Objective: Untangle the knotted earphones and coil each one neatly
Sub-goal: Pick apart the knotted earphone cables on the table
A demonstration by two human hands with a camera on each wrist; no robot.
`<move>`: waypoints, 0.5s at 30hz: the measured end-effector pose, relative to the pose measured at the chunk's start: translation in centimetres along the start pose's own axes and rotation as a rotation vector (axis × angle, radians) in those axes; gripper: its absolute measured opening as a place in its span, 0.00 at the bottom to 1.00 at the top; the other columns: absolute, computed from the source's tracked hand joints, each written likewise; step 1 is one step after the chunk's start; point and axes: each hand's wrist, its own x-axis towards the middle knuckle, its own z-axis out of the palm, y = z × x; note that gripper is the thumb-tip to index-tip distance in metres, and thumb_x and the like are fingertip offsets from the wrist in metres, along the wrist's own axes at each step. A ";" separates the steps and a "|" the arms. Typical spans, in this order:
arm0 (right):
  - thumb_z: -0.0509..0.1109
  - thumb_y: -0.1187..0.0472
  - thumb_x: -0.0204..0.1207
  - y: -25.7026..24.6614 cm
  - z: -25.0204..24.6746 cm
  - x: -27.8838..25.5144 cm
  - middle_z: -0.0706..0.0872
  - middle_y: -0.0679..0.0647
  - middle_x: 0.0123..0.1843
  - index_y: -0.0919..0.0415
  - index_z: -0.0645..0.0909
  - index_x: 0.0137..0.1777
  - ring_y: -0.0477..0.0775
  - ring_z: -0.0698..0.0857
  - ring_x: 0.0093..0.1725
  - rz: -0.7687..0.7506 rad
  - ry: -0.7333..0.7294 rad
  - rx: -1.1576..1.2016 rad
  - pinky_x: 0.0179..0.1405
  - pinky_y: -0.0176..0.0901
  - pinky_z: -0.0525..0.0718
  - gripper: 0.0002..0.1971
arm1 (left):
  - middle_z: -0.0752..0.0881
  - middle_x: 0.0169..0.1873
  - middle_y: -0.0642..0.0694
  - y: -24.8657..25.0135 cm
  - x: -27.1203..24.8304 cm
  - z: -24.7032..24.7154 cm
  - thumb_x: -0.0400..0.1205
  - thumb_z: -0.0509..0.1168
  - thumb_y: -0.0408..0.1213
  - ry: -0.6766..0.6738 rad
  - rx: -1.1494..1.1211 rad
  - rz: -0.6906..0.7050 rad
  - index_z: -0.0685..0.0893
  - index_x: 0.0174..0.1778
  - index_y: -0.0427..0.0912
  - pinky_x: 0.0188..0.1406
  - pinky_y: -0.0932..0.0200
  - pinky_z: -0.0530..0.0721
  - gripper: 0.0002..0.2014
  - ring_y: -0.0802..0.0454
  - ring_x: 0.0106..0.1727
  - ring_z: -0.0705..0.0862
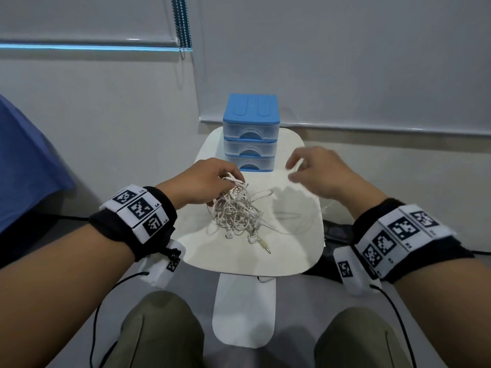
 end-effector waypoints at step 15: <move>0.79 0.63 0.74 0.9 5.8 -1.8 0.87 0.47 0.37 0.52 0.87 0.38 0.51 0.82 0.38 -0.047 -0.480 0.133 0.45 0.47 0.82 0.07 | 0.84 0.58 0.47 0.8 -0.6 0.2 0.81 0.55 0.22 0.097 -0.064 -0.094 0.88 0.48 0.51 0.26 0.58 0.83 0.21 0.47 0.30 0.79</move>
